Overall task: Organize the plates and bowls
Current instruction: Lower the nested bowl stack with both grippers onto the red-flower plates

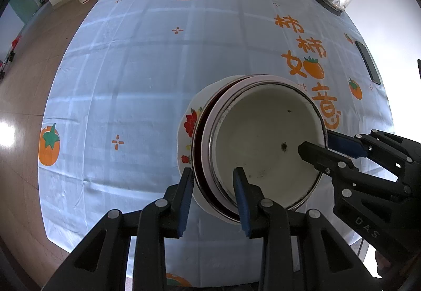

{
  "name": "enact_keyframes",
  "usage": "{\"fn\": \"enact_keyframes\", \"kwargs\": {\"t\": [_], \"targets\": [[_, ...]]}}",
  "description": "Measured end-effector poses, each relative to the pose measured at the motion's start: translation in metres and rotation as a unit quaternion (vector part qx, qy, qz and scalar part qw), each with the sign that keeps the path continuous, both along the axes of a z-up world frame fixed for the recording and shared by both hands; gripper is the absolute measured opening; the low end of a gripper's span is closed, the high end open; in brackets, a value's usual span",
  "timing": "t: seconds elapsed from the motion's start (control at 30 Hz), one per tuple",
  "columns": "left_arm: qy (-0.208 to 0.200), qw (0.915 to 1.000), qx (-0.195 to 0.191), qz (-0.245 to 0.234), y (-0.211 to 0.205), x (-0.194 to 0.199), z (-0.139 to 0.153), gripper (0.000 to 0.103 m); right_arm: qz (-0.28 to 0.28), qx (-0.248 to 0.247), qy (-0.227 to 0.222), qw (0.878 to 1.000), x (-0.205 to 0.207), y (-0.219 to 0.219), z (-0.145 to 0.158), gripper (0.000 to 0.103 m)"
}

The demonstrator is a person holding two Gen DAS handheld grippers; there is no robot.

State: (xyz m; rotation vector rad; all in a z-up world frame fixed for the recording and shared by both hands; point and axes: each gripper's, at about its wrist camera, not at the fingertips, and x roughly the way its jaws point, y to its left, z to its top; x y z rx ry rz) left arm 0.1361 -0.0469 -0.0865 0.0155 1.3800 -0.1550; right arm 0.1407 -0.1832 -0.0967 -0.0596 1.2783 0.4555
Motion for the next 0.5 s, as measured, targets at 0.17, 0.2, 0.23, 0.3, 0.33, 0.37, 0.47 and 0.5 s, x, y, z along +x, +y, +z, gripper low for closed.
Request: {"fn": "enact_keyframes", "kwargs": {"t": [0.17,0.2,0.23,0.3,0.33,0.37,0.47,0.5], "targets": [[0.005,1.0,0.001,0.0,0.0004,0.0016,-0.0018,0.033,0.001,-0.002,0.004,1.0,0.0008,0.0003,-0.0013,0.027],[0.006,1.0,0.001,0.001,0.0004,0.0019,-0.0023,0.033,0.002,-0.003,0.004,1.0,0.0009,0.0004,-0.002,0.027],[0.006,1.0,0.001,0.001,0.0001,0.002,-0.0027,0.033,0.002,-0.004,0.006,1.0,0.0008,0.0007,-0.0023,0.027],[0.007,1.0,0.002,0.0,-0.0001,0.0022,-0.0031,0.033,0.003,-0.005,0.007,1.0,0.0011,0.0012,-0.0034,0.027],[0.008,1.0,0.002,0.0,0.0001,0.0025,-0.0036,0.033,0.003,-0.006,0.007,1.0,0.0016,0.0016,-0.0039,0.027],[0.009,1.0,0.002,0.0,-0.0002,0.0026,-0.0041,0.033,0.003,-0.006,0.008,1.0,0.0017,0.0019,-0.0041,0.027],[0.012,0.9999,0.001,0.001,-0.0007,0.0024,-0.0056,0.033,0.003,-0.008,0.009,1.0,0.0024,0.0021,-0.005,0.027],[0.012,0.9999,0.001,0.001,-0.0008,0.0023,-0.0059,0.033,0.003,-0.008,0.009,1.0,0.0026,0.0022,-0.0051,0.027]]}}
